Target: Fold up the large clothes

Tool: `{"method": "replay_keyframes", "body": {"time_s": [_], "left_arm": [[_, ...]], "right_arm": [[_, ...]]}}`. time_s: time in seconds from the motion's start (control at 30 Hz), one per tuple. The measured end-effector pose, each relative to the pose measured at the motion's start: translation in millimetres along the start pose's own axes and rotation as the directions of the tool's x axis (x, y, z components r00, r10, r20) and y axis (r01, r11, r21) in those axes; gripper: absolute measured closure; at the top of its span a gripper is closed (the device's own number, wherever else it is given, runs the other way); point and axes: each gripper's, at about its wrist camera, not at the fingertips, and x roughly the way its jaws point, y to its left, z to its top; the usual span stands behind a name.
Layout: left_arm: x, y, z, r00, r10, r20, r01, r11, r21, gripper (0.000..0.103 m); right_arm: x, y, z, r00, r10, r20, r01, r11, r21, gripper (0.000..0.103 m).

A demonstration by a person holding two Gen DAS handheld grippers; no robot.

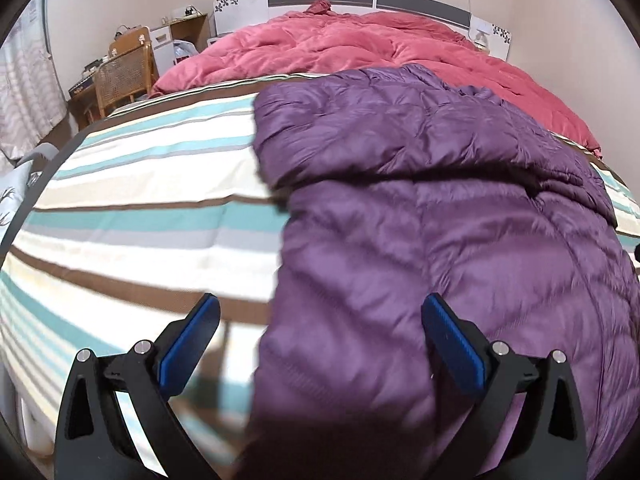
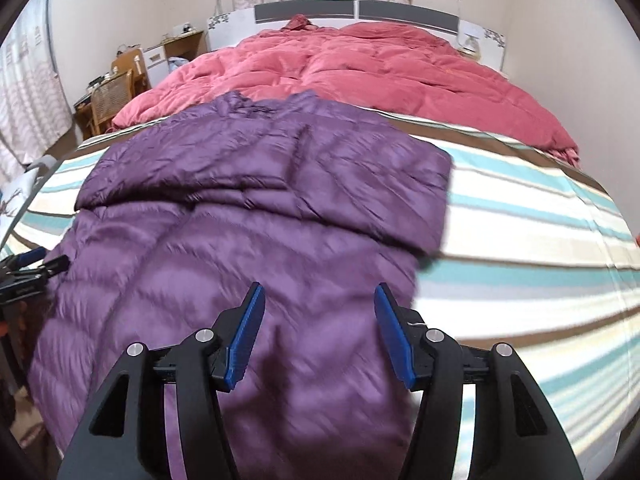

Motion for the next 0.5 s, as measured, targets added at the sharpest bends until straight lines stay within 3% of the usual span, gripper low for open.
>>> {"method": "replay_keyframes", "body": {"time_s": [0.33, 0.4, 0.5], "left_arm": [[-36.2, 26.2, -47.6, 0.998, -0.057, 0.027, 0.055, 0.998, 0.039, 0.004], [-42.0, 29.8, -54.7, 0.998, -0.05, 0.043, 0.048, 0.997, 0.057, 0.015], [-49.9, 39.3, -59.2, 0.997, -0.017, 0.074, 0.011, 0.997, 0.074, 0.016]], "right_arm": [[-37.4, -55.8, -62.0, 0.999, -0.005, -0.051, 0.01, 0.995, 0.094, 0.046], [-45.2, -59.0, -73.4, 0.999, -0.007, -0.044, 0.01, 0.996, 0.083, 0.046], [-53.3, -63.2, -86.6, 0.999, -0.029, -0.031, 0.031, 0.999, 0.042, 0.046]]}}
